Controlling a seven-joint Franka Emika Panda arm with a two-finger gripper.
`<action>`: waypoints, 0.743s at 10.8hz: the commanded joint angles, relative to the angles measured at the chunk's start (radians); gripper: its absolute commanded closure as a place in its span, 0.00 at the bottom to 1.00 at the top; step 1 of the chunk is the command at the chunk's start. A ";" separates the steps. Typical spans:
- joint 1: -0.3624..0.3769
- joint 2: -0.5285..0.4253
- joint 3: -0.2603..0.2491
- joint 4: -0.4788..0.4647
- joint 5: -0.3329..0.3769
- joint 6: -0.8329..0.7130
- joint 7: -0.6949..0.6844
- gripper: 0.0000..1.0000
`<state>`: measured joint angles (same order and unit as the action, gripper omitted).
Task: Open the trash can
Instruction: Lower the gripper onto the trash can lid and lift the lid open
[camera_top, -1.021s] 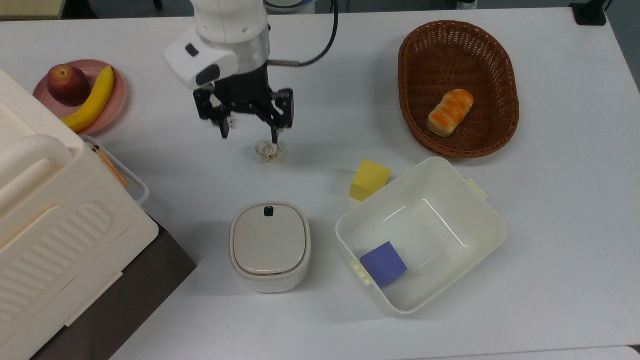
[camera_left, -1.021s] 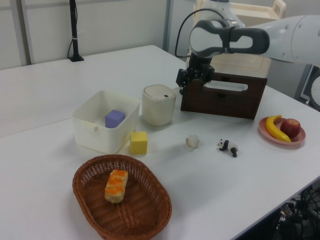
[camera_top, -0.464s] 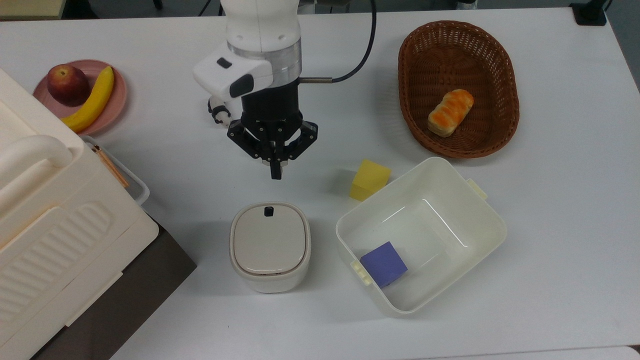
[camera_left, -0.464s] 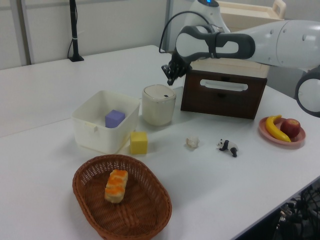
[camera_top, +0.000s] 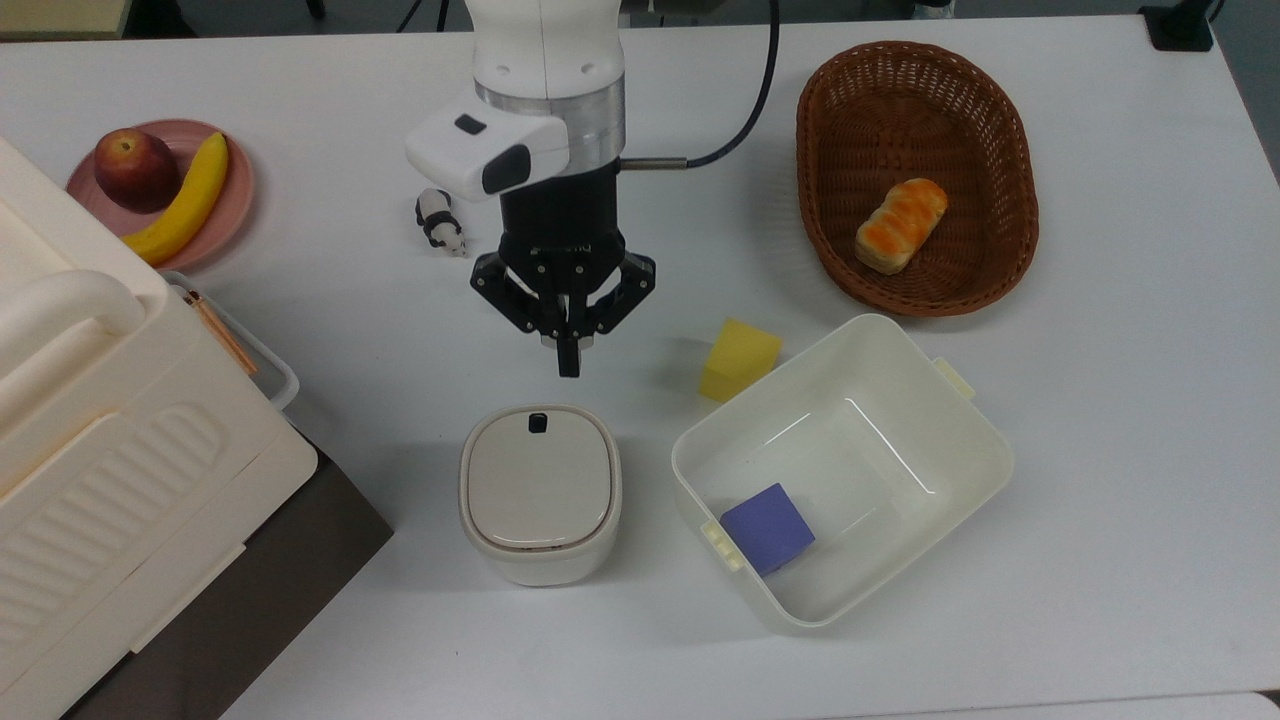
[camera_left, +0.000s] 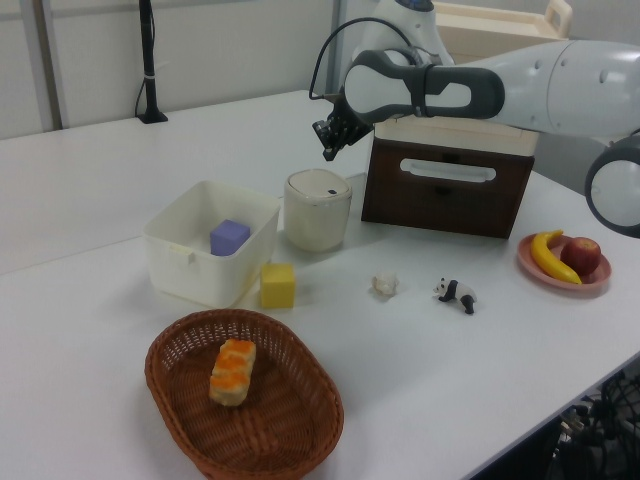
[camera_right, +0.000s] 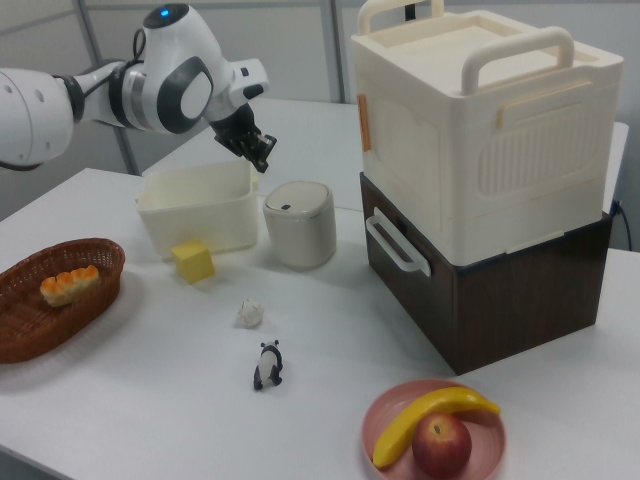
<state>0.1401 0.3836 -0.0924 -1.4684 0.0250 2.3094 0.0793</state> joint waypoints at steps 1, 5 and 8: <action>0.007 0.128 -0.018 0.113 -0.013 0.039 -0.009 1.00; 0.010 0.170 -0.018 0.117 -0.016 0.039 -0.007 1.00; 0.010 0.189 -0.018 0.109 -0.016 0.039 0.017 1.00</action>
<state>0.1370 0.5588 -0.0950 -1.3675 0.0215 2.3420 0.0793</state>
